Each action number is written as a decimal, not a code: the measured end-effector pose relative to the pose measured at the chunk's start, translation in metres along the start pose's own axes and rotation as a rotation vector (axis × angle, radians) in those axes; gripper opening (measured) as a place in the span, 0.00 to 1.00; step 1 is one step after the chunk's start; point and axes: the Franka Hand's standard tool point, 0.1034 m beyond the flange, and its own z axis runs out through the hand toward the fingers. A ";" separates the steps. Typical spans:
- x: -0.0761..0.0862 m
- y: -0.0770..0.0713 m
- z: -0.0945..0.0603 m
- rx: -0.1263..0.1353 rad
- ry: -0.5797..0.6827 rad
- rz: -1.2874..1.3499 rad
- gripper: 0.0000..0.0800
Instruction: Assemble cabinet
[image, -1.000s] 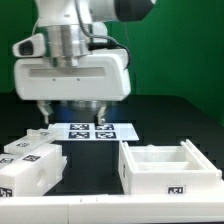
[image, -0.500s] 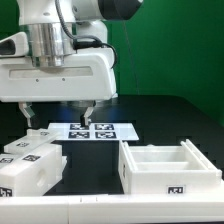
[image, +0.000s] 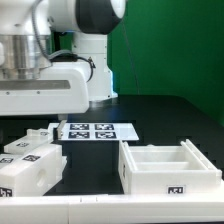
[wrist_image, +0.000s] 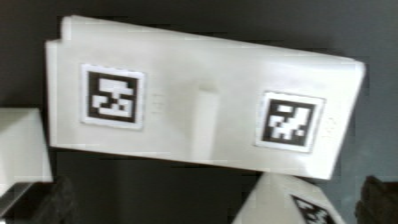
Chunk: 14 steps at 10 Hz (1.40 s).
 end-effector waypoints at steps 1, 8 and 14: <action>0.000 -0.001 0.000 0.000 -0.001 -0.002 1.00; -0.008 -0.011 0.029 -0.009 -0.032 -0.002 0.98; -0.008 -0.011 0.030 -0.009 -0.033 -0.002 0.13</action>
Offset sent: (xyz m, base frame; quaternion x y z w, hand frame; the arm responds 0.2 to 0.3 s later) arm 0.0000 0.0195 -0.0255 0.0104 -0.0173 0.0236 0.9995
